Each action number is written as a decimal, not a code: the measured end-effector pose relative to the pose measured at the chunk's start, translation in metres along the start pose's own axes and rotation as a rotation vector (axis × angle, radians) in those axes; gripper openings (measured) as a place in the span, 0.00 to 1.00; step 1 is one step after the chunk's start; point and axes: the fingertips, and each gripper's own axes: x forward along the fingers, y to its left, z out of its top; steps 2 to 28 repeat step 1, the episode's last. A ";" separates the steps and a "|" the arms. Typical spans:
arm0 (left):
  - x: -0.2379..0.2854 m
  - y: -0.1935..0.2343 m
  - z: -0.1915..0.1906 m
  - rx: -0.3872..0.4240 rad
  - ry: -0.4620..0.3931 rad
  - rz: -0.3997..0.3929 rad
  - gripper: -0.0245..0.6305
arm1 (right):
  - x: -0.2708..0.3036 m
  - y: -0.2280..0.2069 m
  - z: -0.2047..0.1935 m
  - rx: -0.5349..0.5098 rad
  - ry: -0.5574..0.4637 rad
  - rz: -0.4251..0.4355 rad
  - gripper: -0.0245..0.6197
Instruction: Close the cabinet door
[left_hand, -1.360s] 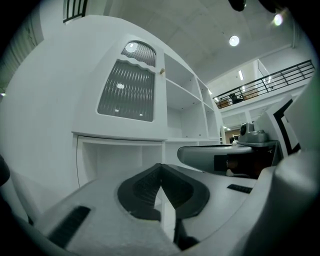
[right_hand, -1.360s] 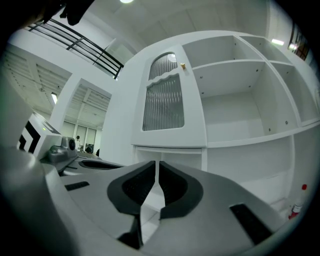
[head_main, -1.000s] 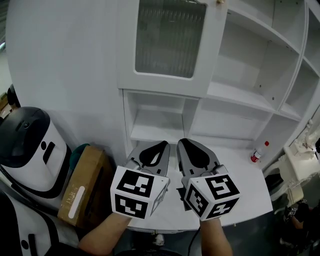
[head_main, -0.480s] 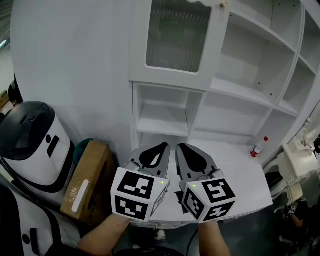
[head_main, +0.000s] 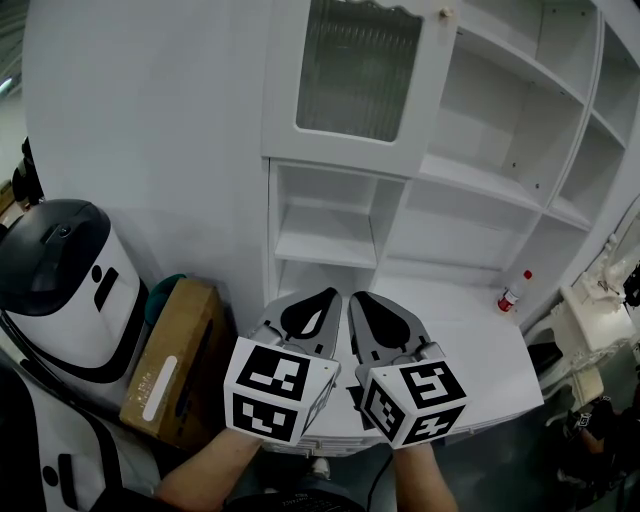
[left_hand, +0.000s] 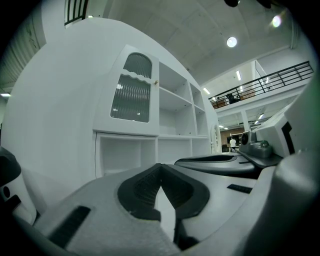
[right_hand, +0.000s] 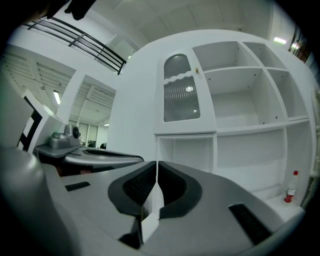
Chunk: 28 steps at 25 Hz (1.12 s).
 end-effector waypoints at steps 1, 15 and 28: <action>0.000 -0.001 -0.001 0.000 0.001 -0.002 0.05 | -0.001 0.000 0.000 0.000 0.000 -0.002 0.08; 0.000 -0.001 -0.001 0.000 0.001 -0.002 0.05 | -0.001 0.000 0.000 0.000 0.000 -0.002 0.08; 0.000 -0.001 -0.001 0.000 0.001 -0.002 0.05 | -0.001 0.000 0.000 0.000 0.000 -0.002 0.08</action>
